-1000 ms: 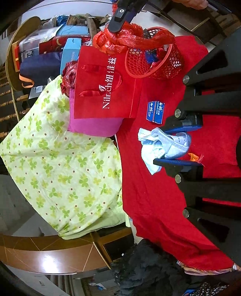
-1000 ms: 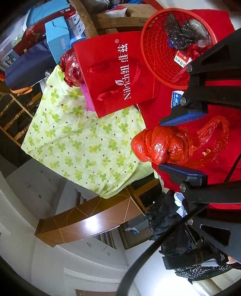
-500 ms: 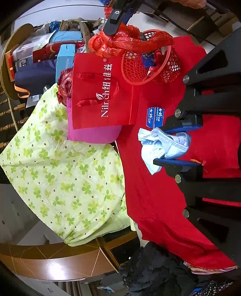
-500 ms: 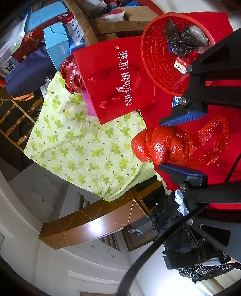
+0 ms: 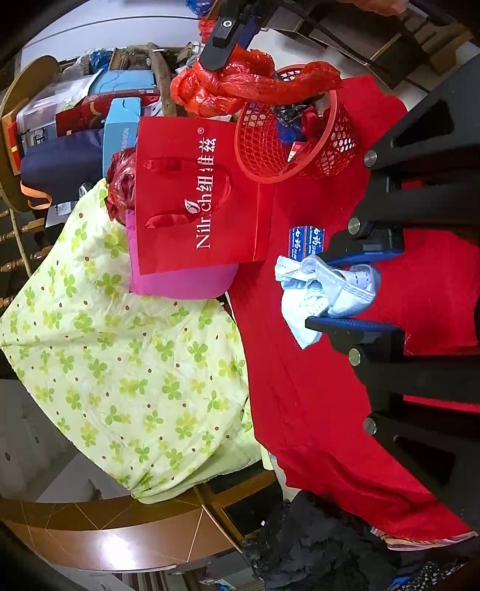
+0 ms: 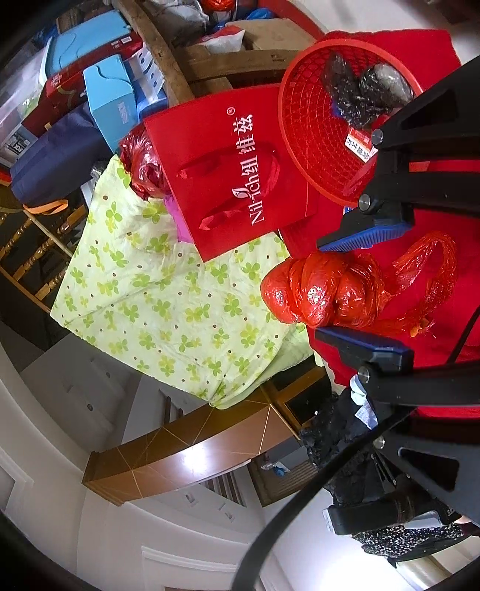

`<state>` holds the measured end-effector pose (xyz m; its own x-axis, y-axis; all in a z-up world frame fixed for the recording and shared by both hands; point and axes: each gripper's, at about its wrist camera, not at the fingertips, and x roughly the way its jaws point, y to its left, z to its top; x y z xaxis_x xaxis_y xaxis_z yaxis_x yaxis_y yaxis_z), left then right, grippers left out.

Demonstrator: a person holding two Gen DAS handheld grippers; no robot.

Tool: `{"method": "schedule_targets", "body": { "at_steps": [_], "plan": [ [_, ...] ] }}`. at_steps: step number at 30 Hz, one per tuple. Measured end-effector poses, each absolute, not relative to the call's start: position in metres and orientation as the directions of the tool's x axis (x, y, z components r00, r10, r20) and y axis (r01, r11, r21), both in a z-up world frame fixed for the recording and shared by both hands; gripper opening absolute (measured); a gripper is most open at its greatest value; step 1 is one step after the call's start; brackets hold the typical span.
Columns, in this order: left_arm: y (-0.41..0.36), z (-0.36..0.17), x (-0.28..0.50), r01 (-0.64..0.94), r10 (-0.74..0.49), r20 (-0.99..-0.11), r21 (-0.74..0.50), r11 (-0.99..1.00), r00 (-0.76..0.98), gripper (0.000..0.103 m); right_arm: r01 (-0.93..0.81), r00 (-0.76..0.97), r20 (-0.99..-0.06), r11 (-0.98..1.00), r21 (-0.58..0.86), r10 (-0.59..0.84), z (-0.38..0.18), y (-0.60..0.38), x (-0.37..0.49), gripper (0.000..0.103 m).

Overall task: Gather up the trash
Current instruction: 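Lift the red bag and white tissue and carry both toward the red basket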

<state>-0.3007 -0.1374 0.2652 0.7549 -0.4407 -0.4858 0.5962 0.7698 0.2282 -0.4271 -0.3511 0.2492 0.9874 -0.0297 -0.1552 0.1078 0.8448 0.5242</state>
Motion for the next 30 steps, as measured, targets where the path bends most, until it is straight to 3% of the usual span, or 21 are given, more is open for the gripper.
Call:
{"method": "schedule_targets", "body": {
  "at_steps": [30],
  "plan": [
    [-0.194,0.244,-0.316,0.675,-0.476,-0.546,0.244,0.696,0.689,0.027,0.182,0.979,-0.184,0.793,0.581,-0.089,0.223,-0.396,-0.452,0.044]
  ]
}}
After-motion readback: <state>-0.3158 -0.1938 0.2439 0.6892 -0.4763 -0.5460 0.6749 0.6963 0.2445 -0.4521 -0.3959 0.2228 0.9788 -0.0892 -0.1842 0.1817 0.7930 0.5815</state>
